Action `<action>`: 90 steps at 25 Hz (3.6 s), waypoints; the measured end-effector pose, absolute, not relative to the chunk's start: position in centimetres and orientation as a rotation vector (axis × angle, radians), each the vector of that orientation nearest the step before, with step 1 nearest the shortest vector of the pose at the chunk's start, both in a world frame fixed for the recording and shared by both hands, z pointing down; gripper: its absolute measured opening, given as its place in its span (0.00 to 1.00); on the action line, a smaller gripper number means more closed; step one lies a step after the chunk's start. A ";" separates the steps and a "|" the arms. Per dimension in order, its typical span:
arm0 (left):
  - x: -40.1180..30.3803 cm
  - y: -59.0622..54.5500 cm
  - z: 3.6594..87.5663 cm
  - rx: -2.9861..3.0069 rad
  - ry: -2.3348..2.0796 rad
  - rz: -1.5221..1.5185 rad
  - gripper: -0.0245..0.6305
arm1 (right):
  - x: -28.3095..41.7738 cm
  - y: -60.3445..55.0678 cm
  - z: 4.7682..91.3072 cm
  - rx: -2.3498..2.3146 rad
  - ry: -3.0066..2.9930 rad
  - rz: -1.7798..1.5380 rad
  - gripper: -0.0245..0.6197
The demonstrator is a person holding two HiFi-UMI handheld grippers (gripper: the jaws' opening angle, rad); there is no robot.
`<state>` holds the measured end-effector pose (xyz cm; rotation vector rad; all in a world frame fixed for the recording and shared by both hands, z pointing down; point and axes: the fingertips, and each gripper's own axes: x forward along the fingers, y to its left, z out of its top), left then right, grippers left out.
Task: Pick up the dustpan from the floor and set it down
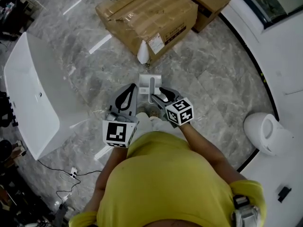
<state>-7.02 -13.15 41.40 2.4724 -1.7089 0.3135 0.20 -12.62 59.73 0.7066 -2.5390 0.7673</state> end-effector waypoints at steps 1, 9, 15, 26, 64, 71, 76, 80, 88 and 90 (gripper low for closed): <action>-7.2 -13.3 41.5 2.468 -1.711 0.317 0.04 | 0.1 -12.7 60.1 0.695 -2.535 0.798 0.38; -7.0 -14.8 42.2 2.500 -1.628 0.359 0.04 | -1.2 -12.1 61.5 0.563 -2.501 1.096 0.41; -6.2 -16.1 43.1 2.536 -1.520 0.402 0.04 | -1.8 -11.5 62.6 0.472 -2.420 1.431 0.47; -6.5 -17.1 43.8 2.560 -1.433 0.433 0.04 | -3.0 -11.1 63.3 0.294 -2.394 1.775 0.44; -6.8 -16.4 44.0 2.596 -1.376 0.427 0.04 | -3.6 -11.6 45.8 0.271 -2.731 1.475 0.31; -6.9 -16.7 44.1 2.595 -1.384 0.423 0.04 | -3.4 -12.4 43.8 0.251 -2.760 1.460 0.31; -7.0 -16.8 44.1 2.586 -1.391 0.418 0.04 | -3.2 -12.5 42.9 0.247 -2.754 1.466 0.32; -7.0 -16.8 44.0 2.586 -1.391 0.412 0.04 | -3.1 -12.3 42.7 0.235 -2.744 1.468 0.32; -7.1 -16.9 44.0 2.583 -1.395 0.413 0.04 | -3.2 -12.2 43.3 0.231 -2.724 1.491 0.32; -7.1 -16.8 44.0 2.583 -1.394 0.413 0.04 | -3.2 -12.2 43.3 0.230 -2.724 1.496 0.32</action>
